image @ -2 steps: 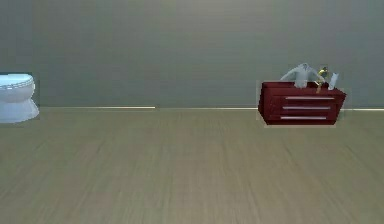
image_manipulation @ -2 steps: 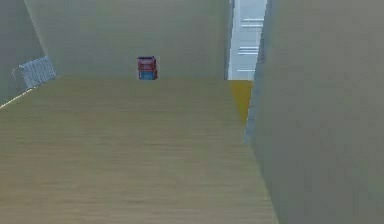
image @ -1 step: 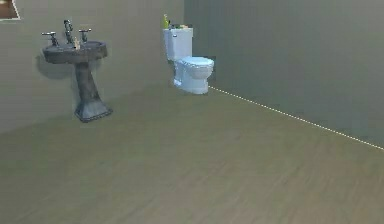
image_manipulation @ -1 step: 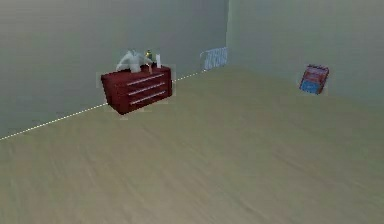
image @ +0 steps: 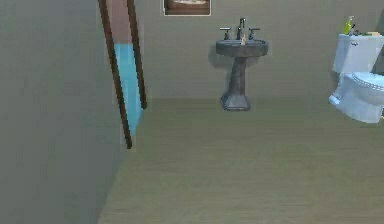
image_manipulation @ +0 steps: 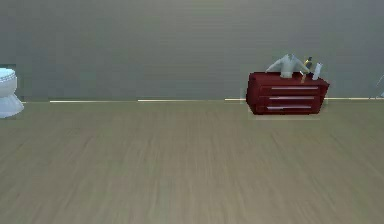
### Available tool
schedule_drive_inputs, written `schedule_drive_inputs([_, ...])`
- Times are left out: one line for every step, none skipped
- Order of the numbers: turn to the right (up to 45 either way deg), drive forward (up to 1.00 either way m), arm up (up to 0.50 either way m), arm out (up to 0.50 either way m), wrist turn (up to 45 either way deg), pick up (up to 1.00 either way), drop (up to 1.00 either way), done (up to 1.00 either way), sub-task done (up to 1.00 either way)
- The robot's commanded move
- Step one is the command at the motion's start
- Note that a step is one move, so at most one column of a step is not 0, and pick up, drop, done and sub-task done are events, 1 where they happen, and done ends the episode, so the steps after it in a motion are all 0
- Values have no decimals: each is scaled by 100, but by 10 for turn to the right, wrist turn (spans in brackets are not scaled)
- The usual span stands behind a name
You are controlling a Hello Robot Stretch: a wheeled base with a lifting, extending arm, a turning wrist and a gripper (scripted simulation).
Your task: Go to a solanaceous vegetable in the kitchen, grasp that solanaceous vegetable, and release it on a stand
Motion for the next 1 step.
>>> schedule_drive_inputs([0, 100, 0, 0, 0, 0, 0, 0, 0])
